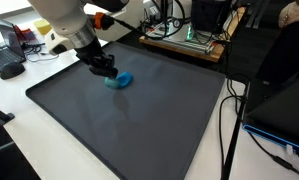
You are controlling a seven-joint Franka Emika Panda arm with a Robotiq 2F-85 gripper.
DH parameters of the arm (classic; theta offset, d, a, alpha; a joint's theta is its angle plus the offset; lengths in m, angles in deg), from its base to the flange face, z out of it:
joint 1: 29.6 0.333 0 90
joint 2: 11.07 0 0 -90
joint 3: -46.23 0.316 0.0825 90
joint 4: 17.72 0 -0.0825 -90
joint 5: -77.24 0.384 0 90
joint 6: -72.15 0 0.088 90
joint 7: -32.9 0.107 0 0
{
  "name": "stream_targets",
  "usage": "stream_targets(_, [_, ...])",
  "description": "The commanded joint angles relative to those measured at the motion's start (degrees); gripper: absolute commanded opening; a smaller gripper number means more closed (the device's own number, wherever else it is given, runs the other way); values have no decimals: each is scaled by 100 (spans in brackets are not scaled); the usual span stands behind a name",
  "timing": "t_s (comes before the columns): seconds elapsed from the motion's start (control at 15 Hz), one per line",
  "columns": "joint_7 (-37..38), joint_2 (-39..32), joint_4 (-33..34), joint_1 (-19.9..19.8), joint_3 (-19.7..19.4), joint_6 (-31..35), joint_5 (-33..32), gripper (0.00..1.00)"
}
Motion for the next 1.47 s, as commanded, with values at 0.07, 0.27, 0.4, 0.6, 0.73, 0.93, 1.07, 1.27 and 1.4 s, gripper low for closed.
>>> stream_targets(0.07, [-360, 361, -434, -267, -36, 309, 560, 22])
stream_targets(0.27, [-552, 479, -576, -423, -29, 431, 816, 22])
stream_targets(0.4, [-664, 540, -637, -520, -24, 482, 1002, 22])
stream_targets(0.6, [-883, 654, -775, -671, -9, 599, 1297, 22])
stream_targets(0.73, [-1078, 748, -891, -777, 3, 664, 1513, 22])
stream_targets(0.93, [-1106, 919, -1067, -839, -81, 648, 1675, 22])
stream_targets(1.07, [-1000, 602, -689, -728, -144, 527, 1519, 47])
stream_targets(1.27, [-996, 568, -687, -701, -148, 527, 1514, 47])
stream_targets(1.4, [-994, 560, -687, -690, -146, 528, 1513, 47])
